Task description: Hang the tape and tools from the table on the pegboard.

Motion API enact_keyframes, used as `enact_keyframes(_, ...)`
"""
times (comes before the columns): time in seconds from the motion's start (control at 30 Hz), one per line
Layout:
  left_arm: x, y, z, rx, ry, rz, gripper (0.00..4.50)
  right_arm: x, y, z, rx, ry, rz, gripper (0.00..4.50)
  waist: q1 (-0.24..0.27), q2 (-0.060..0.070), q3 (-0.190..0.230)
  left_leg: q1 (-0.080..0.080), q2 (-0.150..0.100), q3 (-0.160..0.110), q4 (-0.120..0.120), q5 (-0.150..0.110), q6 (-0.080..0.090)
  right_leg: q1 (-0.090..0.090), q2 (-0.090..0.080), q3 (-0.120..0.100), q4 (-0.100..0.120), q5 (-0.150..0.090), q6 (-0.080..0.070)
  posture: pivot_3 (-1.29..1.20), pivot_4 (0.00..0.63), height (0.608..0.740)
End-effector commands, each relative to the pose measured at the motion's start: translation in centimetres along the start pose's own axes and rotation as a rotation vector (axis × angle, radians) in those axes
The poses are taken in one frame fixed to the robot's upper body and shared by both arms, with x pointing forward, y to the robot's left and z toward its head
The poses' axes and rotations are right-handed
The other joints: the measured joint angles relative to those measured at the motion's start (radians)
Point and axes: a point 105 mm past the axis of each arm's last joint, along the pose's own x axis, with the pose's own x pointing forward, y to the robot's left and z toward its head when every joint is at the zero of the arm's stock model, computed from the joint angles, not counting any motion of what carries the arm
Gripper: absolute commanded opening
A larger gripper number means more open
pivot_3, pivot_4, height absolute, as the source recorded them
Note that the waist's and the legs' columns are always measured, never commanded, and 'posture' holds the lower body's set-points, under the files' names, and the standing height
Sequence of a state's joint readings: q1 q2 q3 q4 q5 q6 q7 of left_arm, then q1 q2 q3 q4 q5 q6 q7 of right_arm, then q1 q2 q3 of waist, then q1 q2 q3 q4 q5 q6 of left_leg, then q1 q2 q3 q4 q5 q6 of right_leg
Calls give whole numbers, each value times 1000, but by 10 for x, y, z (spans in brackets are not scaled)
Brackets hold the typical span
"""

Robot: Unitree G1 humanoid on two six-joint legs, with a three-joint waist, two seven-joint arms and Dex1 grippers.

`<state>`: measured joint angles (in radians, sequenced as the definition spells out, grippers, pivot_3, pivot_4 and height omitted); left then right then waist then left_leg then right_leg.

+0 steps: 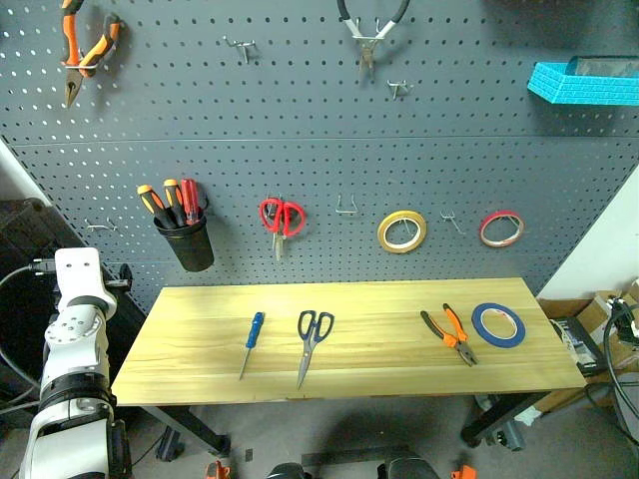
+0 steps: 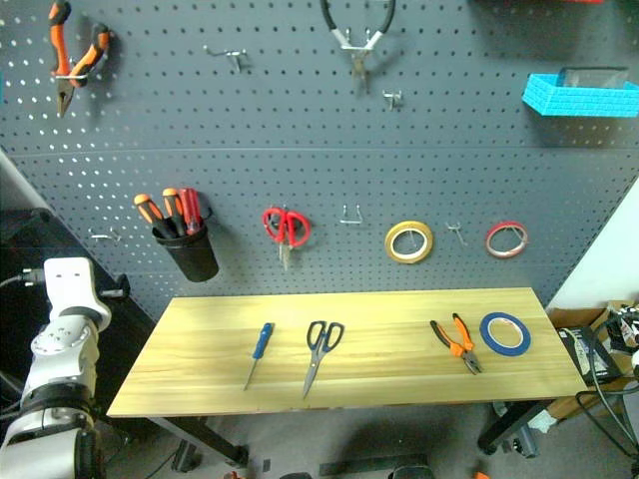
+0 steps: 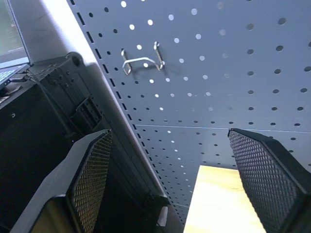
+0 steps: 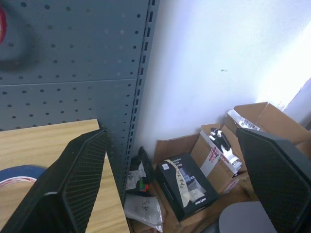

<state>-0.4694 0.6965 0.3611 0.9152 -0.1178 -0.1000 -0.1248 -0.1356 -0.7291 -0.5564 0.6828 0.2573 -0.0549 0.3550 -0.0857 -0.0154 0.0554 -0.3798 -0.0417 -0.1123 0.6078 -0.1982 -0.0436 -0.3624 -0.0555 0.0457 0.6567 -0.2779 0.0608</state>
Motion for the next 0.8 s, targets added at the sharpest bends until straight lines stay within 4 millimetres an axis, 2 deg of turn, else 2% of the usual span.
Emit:
enact_keyframes(0.03, -1, 7, 14, 3, -69, 27, 4050, 4, 1, 17, -8, -61, 10, 4500, 1, 0, 0, 0, 0, 0, 0, 0, 0, 0, 0, 0, 0, 0, 0, -52, 0, 740)
enact_keyframes(0.23, -6, 13, 5, 11, -42, 65, 4050, 8, 17, 20, -29, -65, 76, 4500, 2, 0, 0, 0, 0, 0, 0, 0, 0, 0, 0, 0, 0, 0, 0, -42, 0, 740)
enact_keyframes(0.33, -10, 9, 3, -15, -49, 31, 4050, 6, 29, 20, -45, -70, 126, 4500, 3, 0, 0, 0, 0, 0, 0, 0, 0, 0, 0, 0, 0, 0, 0, -41, 0, 740)
enact_keyframes(0.47, -24, -1, -4, -68, -41, 5, 4050, -3, 64, 23, -59, -85, 258, 4500, 5, 0, 0, 0, 2, -1, 0, 0, 0, 0, 0, 0, 0, 0, 0, -42, 0, 740)
enact_keyframes(0.57, -38, -15, -7, -67, -25, -34, 4050, -13, 85, 22, -85, -59, 346, 4500, 7, 1, 1, -1, 3, -1, 0, 0, 0, -1, -1, 0, 1, 0, 0, -47, 19, 740)
enact_keyframes(0.7, -52, -37, -4, -101, 13, -88, 4050, -24, 102, 24, -98, -9, 414, 4500, 21, -4, 30, -1, 6, -1, 1, 0, -1, -1, -2, 1, 1, -2, -3, -64, 102, 740)
enact_keyframes(0.73, -55, -53, -6, -124, 52, -141, 4050, -25, 107, 24, -90, 11, 428, 4500, 25, -5, 41, -1, 7, 1, 1, 0, -1, -1, -2, 1, 1, -2, -3, -71, 126, 740)
enact_keyframes(0.77, -57, -64, -8, -138, 81, -179, 4050, -27, 111, 24, -85, 26, 435, 4500, 28, -5, 52, 0, 8, 2, 2, -1, -1, 0, -2, 1, 1, -2, -4, -71, 126, 740)
enact_keyframes(0.8, -59, -72, -7, -132, 100, -215, 4050, -28, 115, 24, -84, 39, 442, 4500, 30, -6, 64, -1, 10, 4, 2, -2, -3, 0, -2, 0, 1, -2, -4, -85, 156, 740)
